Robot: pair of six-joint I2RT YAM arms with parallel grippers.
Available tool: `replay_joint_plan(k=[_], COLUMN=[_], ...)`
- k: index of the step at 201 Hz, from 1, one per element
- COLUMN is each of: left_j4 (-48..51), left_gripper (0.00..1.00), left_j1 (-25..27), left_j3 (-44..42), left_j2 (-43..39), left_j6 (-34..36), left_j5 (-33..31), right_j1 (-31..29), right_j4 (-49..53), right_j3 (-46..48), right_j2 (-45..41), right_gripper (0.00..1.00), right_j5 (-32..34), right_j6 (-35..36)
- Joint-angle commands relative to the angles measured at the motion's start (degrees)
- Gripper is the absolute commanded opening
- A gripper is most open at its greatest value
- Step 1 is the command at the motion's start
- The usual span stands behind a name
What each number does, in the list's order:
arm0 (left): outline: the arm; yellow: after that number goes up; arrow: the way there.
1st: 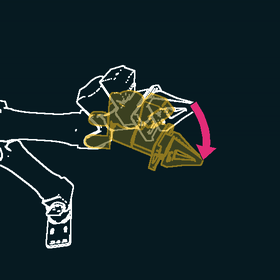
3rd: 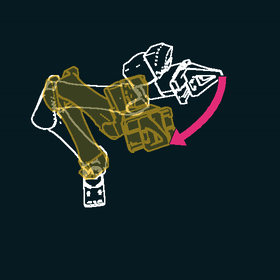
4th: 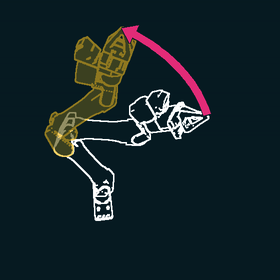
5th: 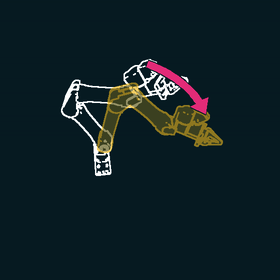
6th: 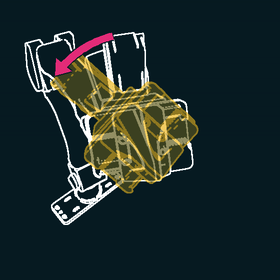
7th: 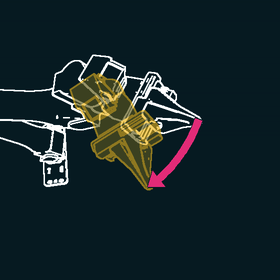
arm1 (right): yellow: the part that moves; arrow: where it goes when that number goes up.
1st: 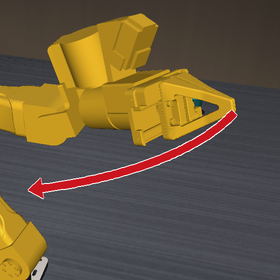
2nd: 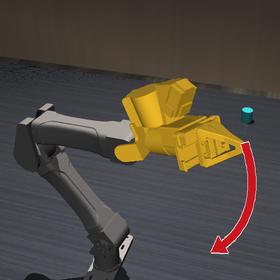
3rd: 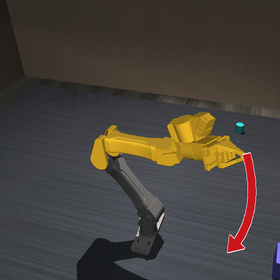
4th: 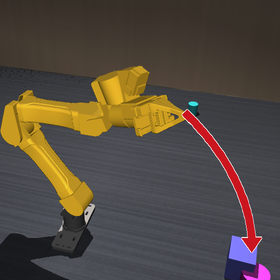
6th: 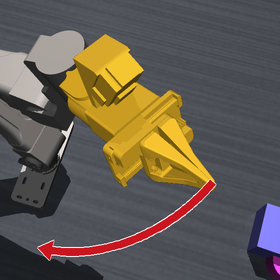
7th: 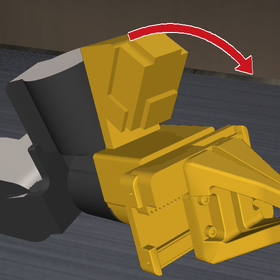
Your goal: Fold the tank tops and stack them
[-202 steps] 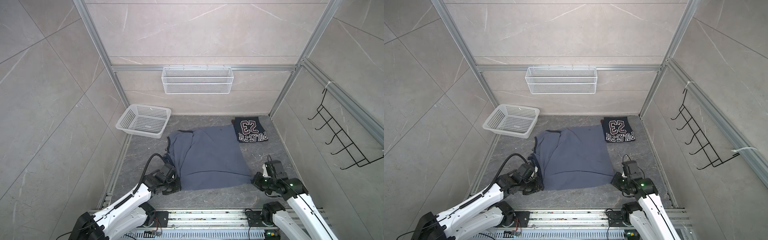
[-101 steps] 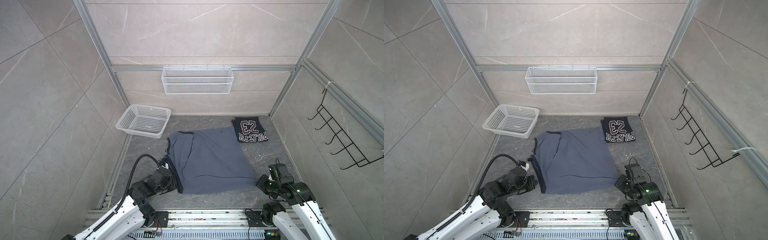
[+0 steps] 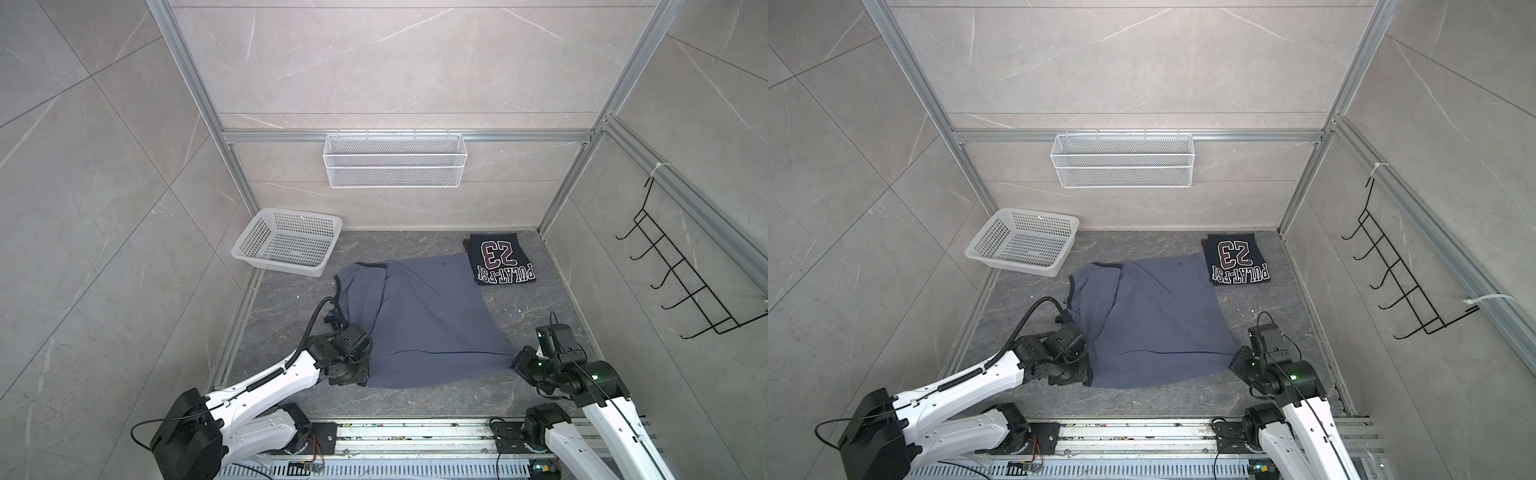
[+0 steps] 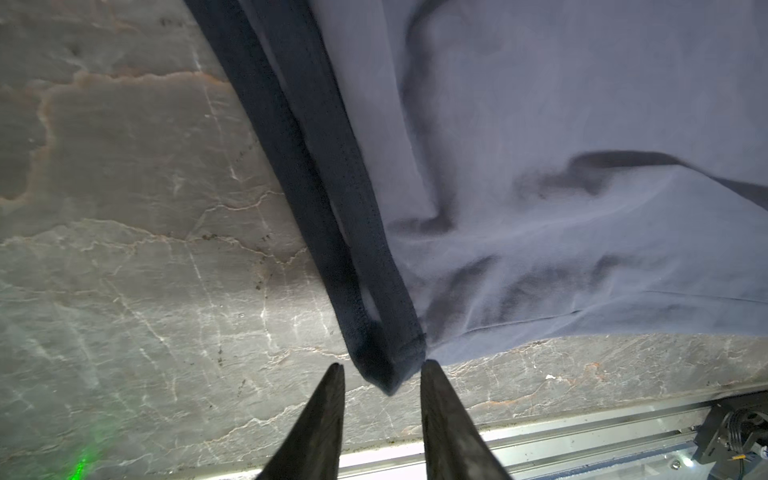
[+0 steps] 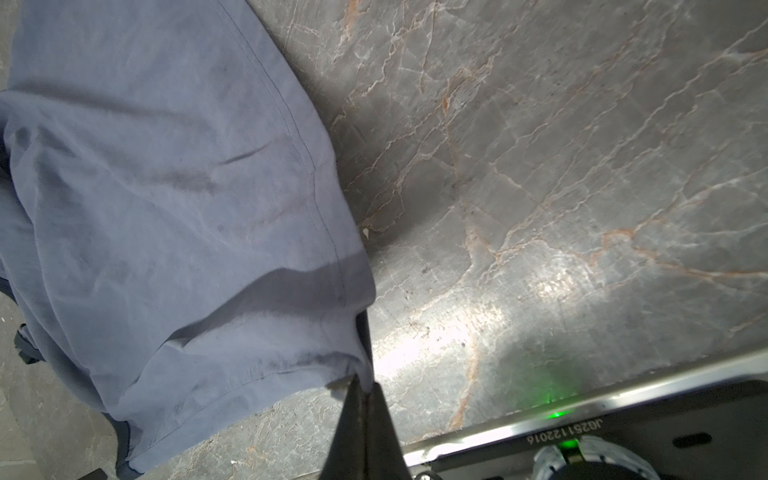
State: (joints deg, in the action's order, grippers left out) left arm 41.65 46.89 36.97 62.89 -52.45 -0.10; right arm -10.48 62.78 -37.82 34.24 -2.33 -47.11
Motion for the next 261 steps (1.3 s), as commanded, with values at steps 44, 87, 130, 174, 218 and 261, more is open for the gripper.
replay_joint_plan(k=[44, 87, 130, 174, 218, 261], left_j4=[-5.0, -7.5, -8.3, -7.7, 1.8, -0.6], left_gripper=[0.37, 0.32, 0.21, 0.0, 0.0, 0.0], left_j1=[0.3, 0.3, 0.3, 0.3, 0.2, 0.3], left_j3=[-0.7, -1.2, -1.4, -0.6, 14.8, 33.2], left_j2=[3.4, 6.5, 7.3, 2.6, -12.5, -18.3], left_j6=[-1.2, -1.3, -1.2, -0.6, 8.0, 21.7], left_j5=[1.1, 1.8, 2.0, -0.8, -14.2, -22.2], right_j1=[-0.1, 0.0, -0.1, -0.1, 0.0, 0.0], right_j4=[-0.5, -0.6, -0.5, 0.1, 0.8, -0.4], right_j3=[0.3, 0.8, 0.7, -1.8, -13.7, -32.7], right_j2=[0.0, -0.4, -0.6, -0.5, 1.2, 6.4], right_gripper=[0.0, 0.0, 0.0, 0.0, 0.0, 0.0], right_j5=[0.2, -0.1, -0.2, 0.9, 3.1, 3.8], right_j6=[0.9, 0.7, 0.7, 1.2, 3.6, 9.9])
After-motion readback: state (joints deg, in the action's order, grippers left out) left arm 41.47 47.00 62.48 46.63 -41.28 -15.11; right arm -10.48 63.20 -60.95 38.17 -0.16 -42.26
